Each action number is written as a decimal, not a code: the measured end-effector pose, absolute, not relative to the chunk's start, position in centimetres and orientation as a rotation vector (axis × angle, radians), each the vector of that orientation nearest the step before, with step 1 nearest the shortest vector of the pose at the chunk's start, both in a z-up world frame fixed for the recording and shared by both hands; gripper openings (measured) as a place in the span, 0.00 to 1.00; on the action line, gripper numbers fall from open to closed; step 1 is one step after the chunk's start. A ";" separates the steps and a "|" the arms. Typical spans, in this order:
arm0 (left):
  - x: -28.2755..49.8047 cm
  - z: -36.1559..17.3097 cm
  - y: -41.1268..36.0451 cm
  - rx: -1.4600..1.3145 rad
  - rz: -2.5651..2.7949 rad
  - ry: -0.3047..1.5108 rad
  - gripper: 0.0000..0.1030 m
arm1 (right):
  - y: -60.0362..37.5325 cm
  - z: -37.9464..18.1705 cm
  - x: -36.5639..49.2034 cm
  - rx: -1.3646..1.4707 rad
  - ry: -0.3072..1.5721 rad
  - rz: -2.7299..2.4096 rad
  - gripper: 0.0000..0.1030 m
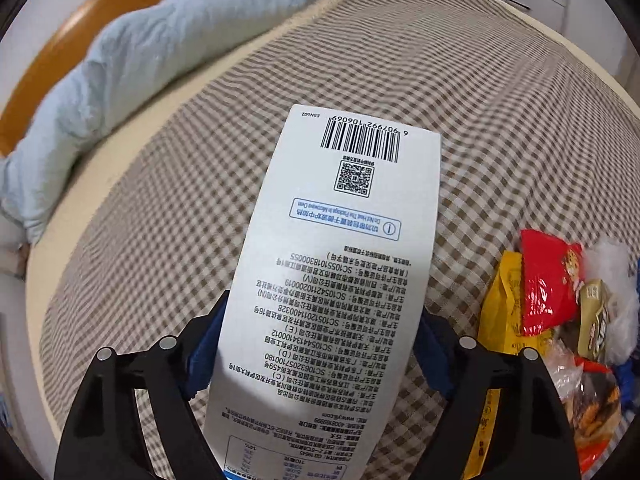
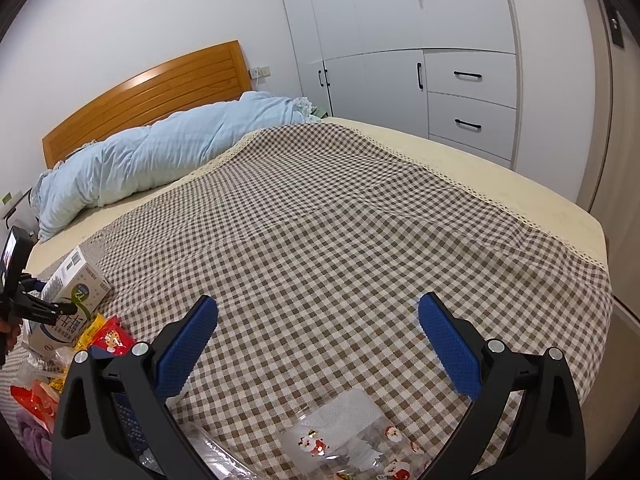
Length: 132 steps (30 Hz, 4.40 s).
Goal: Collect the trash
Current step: 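Lift the white milk carton with the left tool while the right tool approaches the clear plastic box, then grasp the clear plastic box with the right tool and lift it, then carry the milk carton with the left tool and the plastic box with the right tool toward the floor bin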
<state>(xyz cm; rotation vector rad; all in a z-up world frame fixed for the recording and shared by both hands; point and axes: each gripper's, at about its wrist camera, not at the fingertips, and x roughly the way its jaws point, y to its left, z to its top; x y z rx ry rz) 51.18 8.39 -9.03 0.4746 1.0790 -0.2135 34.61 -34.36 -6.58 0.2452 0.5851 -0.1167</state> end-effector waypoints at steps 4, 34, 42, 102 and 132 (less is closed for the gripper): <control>50.2 -8.2 7.9 0.499 -0.128 1.020 0.72 | -35.1 -6.0 33.8 0.256 0.570 -0.118 0.94; 34.8 3.0 -3.1 0.667 0.019 0.688 0.72 | -39.4 -3.3 26.2 0.373 0.544 -0.029 0.94; 29.5 3.5 -5.9 0.664 -0.026 0.664 0.72 | -39.5 -3.7 23.2 0.417 0.570 0.037 0.94; 16.9 0.0 -6.4 0.518 -0.149 0.688 0.72 | -33.3 -14.8 19.3 1.077 0.690 0.025 0.62; 12.4 0.8 -7.4 0.514 -0.192 0.669 0.72 | -34.5 -7.2 9.7 0.503 0.437 -0.026 0.59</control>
